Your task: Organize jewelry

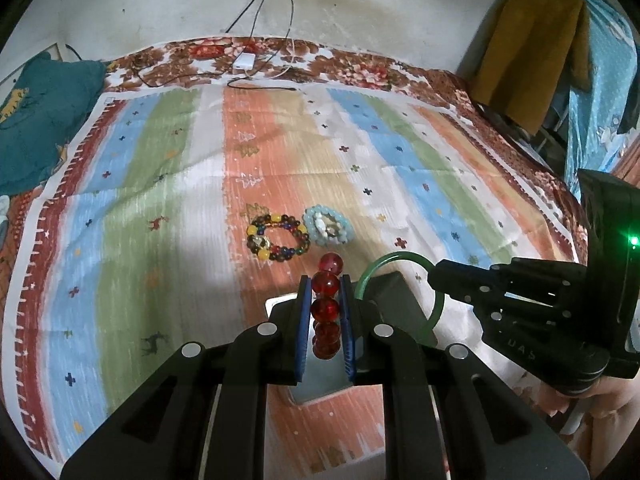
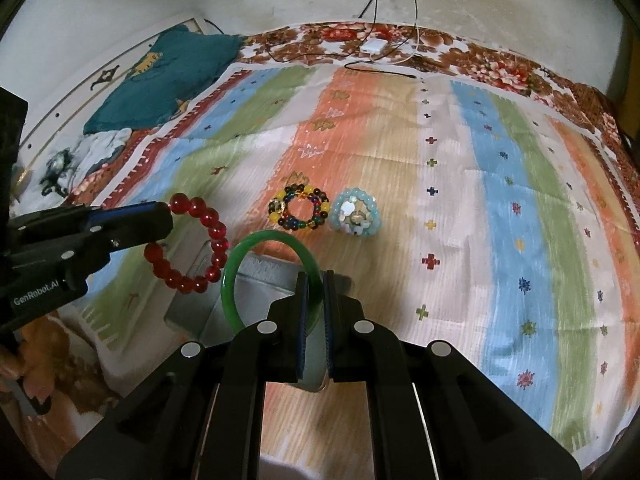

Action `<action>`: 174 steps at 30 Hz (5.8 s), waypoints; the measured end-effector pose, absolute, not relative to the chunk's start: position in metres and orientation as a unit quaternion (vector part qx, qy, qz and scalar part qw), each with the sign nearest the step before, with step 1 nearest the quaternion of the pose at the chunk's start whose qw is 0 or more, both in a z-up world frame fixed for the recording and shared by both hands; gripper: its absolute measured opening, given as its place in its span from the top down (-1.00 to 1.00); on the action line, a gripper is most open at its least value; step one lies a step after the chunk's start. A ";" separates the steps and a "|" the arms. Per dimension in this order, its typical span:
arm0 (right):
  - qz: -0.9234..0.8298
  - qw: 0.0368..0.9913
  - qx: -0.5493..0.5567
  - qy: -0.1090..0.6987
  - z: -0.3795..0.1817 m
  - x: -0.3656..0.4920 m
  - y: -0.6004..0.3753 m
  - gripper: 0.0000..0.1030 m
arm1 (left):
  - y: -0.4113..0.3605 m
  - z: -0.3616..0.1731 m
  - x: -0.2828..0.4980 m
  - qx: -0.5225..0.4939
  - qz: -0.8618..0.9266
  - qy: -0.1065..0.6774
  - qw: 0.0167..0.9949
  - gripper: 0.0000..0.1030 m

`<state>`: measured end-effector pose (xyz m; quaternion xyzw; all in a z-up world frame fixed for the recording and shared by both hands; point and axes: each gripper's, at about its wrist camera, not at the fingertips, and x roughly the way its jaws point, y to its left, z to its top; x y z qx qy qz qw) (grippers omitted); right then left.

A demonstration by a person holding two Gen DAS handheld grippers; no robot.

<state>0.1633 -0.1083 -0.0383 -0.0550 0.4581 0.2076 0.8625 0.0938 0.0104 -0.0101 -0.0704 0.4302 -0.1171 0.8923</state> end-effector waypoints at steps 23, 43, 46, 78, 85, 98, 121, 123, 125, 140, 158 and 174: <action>0.199 0.862 -0.040 0.465 -0.044 0.170 -0.112 -0.04 | 0.029 -0.025 0.108 -0.090 -0.067 0.461 0.880 0.02; 0.165 0.866 -0.039 0.471 -0.047 0.213 -0.119 -0.50 | 0.042 -0.036 0.150 -0.073 -0.037 0.480 0.873 -0.39; 0.155 0.867 -0.047 0.471 -0.049 0.219 -0.119 -0.51 | 0.040 -0.038 0.156 -0.066 -0.037 0.484 0.872 -0.39; 0.128 0.843 -0.032 0.521 -0.084 0.290 -0.122 -0.64 | 0.041 -0.077 0.224 -0.072 -0.041 0.536 0.840 -0.42; 0.126 0.836 -0.026 0.534 -0.094 0.303 -0.122 -0.64 | 0.048 -0.088 0.237 -0.088 -0.042 0.547 0.831 -0.42; 0.118 0.826 -0.027 0.551 -0.114 0.323 -0.122 -0.64 | 0.044 -0.108 0.254 -0.098 -0.058 0.573 0.811 -0.42; 0.172 0.797 -0.007 0.579 -0.127 0.324 -0.102 -0.64 | 0.037 -0.124 0.265 -0.117 -0.084 0.597 0.790 -0.37; 0.179 0.797 -0.013 0.576 -0.126 0.323 -0.100 -0.64 | 0.039 -0.124 0.265 -0.120 -0.083 0.597 0.789 -0.37; 0.183 0.799 -0.029 0.572 -0.125 0.321 -0.096 -0.64 | 0.041 -0.124 0.265 -0.126 -0.081 0.597 0.788 -0.37; 0.208 0.777 -0.045 0.593 -0.144 0.322 -0.078 0.02 | 0.050 -0.130 0.268 -0.135 -0.076 0.604 0.781 -0.37; 0.202 0.768 -0.053 0.606 -0.147 0.323 -0.077 0.32 | 0.047 -0.134 0.270 -0.126 -0.076 0.610 0.778 -0.37; 0.195 0.771 -0.040 0.605 -0.148 0.327 -0.086 0.65 | 0.047 -0.133 0.269 -0.130 -0.082 0.609 0.778 -0.37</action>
